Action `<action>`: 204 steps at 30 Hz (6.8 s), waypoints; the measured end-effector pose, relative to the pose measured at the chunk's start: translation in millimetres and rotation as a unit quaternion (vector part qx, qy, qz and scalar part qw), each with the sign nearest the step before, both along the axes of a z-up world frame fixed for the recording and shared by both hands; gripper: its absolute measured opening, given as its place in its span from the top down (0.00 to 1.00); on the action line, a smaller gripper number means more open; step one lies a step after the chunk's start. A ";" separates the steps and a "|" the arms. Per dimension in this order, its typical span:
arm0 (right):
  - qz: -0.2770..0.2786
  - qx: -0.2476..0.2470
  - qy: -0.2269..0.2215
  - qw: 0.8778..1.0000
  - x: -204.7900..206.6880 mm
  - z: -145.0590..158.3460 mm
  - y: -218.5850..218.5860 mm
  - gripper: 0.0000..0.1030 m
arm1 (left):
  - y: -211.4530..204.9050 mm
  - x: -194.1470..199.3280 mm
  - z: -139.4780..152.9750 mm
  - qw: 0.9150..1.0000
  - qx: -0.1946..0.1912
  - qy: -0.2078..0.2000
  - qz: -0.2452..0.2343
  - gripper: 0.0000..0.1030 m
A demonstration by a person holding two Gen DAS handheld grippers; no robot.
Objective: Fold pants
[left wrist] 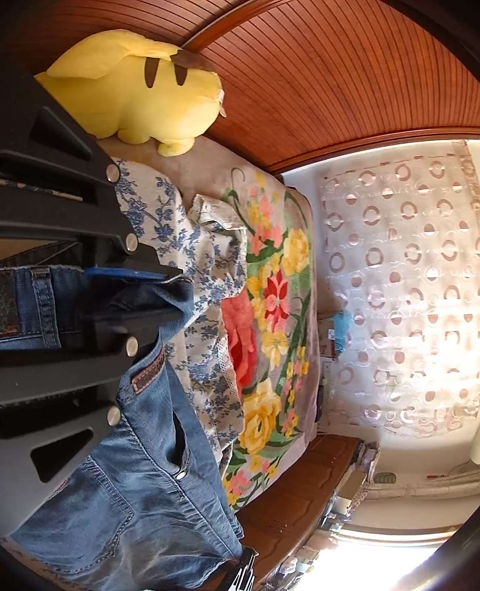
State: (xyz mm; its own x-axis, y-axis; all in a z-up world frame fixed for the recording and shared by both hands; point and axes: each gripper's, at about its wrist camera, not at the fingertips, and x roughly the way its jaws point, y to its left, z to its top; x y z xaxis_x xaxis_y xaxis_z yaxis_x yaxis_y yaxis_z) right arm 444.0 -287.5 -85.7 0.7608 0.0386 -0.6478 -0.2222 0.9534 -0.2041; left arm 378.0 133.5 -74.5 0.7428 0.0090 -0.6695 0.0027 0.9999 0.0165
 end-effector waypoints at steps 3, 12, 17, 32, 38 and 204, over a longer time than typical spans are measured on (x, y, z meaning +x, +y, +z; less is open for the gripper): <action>-0.005 0.013 0.006 1.000 2.2 -1.3 -4.3 0.82 | 3.1 -3.1 -0.1 1.000 -0.008 0.006 0.000 0.78; -0.010 0.044 -0.002 0.999 -15.8 13.4 -7.4 0.57 | 19.0 -25.3 12.8 1.000 -0.024 -0.007 0.006 0.59; 0.000 0.052 0.003 0.999 -27.3 14.1 -2.7 0.51 | 19.5 -34.2 7.6 0.999 -0.036 -0.001 -0.002 0.58; -0.039 0.009 0.077 0.996 15.4 -22.0 -8.3 0.50 | -11.6 -9.1 -22.7 0.998 -0.025 0.048 -0.038 0.58; -0.057 0.011 0.091 0.994 22.5 -34.6 -21.3 0.50 | -7.4 5.1 -34.2 0.997 -0.022 0.067 -0.028 0.58; 0.177 0.132 0.099 0.970 -178.9 -26.5 146.0 0.79 | -150.0 -78.6 -12.9 0.965 -0.058 0.065 -0.246 0.88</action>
State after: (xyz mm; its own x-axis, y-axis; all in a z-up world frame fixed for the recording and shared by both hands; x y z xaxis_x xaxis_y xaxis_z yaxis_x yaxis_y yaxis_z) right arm 265.1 -141.5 -112.2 0.5307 0.4602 -0.7117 -0.5555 0.8231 0.1179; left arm 299.4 -16.5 -87.4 0.5474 -0.4045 -0.7326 0.4726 0.8719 -0.1283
